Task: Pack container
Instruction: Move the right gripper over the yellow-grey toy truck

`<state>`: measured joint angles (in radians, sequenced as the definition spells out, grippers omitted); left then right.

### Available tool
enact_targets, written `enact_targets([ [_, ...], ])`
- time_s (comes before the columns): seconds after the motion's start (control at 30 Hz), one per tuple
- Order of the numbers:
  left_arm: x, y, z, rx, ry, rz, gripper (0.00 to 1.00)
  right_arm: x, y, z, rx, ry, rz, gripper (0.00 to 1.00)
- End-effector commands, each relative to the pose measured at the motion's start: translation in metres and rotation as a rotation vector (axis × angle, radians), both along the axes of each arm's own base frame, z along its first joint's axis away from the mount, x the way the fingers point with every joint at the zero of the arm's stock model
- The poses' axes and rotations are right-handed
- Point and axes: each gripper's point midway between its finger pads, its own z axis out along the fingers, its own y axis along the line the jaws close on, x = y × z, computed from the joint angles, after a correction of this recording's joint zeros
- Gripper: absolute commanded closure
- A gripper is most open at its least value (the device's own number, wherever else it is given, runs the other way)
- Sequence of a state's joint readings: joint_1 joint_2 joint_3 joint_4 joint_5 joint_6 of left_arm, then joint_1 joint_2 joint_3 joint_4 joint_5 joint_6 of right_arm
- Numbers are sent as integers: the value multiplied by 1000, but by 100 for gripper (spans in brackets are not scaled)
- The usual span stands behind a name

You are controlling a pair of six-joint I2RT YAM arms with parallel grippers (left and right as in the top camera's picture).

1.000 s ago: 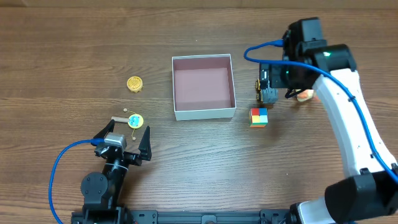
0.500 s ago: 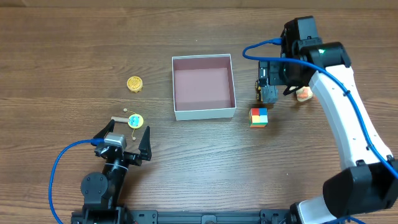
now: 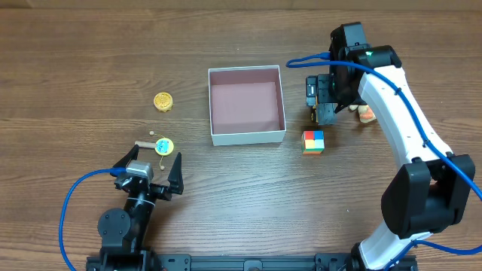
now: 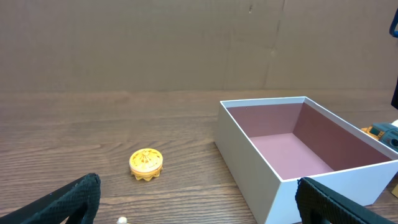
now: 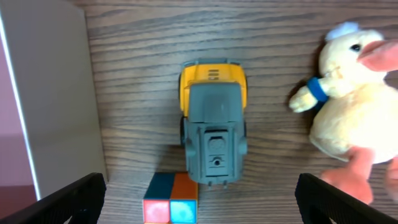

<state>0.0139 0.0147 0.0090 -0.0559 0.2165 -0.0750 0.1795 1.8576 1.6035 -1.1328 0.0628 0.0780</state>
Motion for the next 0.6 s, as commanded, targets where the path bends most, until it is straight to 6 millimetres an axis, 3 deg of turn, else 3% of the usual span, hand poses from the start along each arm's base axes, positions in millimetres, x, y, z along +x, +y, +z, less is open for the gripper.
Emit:
enact_targets([
  [0.0,0,1,0,-7,-5,4,0,7,-3,3,-29,-23,-4,0],
  [0.13,0,1,0,-7,-5,4,0,8,-3,-2,-31,-11,-9,0],
  [0.57,0,1,0,-7,-5,4,0,14,-10,-47,-68,70,-76,0],
])
